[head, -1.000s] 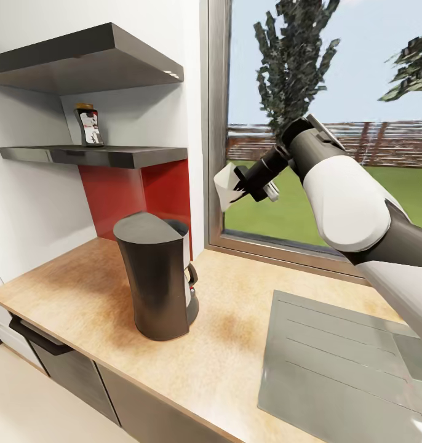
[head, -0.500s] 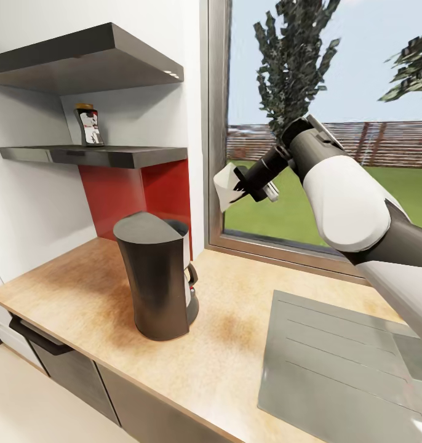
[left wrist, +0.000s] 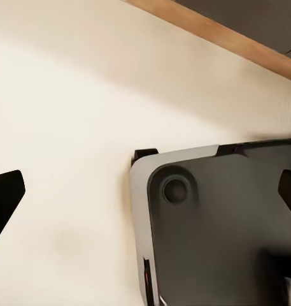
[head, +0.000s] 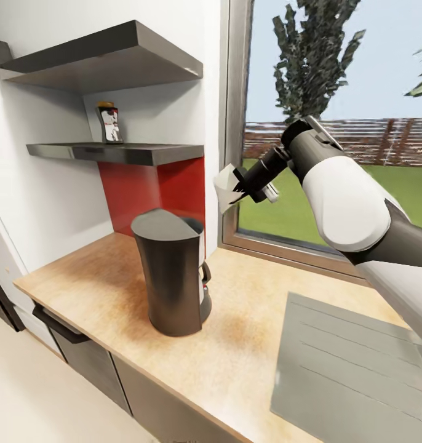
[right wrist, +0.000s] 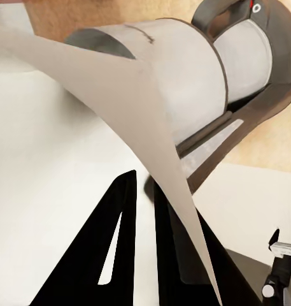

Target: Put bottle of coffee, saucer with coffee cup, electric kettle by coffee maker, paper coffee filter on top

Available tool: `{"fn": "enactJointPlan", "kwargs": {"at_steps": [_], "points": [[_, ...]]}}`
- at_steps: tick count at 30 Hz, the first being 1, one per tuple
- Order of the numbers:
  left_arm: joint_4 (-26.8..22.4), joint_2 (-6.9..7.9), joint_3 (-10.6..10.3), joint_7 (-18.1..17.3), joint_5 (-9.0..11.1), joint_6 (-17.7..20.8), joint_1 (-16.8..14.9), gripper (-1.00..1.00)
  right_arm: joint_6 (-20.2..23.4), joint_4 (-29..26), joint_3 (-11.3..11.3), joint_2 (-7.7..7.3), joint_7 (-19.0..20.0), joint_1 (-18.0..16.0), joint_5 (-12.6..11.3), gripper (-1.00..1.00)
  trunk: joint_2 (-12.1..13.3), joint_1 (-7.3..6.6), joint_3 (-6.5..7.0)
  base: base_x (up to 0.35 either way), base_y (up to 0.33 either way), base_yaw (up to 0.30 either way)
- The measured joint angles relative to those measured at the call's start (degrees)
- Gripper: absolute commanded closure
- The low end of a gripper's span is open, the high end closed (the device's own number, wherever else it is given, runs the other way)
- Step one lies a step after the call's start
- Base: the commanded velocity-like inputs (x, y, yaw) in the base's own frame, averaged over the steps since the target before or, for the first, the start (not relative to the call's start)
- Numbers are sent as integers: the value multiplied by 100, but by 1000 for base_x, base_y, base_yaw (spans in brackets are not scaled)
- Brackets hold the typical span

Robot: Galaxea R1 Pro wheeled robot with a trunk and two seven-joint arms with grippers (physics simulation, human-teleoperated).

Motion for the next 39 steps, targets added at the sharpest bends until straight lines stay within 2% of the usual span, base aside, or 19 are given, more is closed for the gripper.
{"fn": "enactJointPlan", "kwargs": {"at_steps": [12,39], "points": [[6,0,0,0,0,0,-1,-100,0,40,-2,0,-4,0,2,100,0,0,-62,0,0,185],[1,-7,0,0,0,-9,-2,-100,4,17,7,-1,20,0,8,100,-1,0,-122,53,45,7]]}}
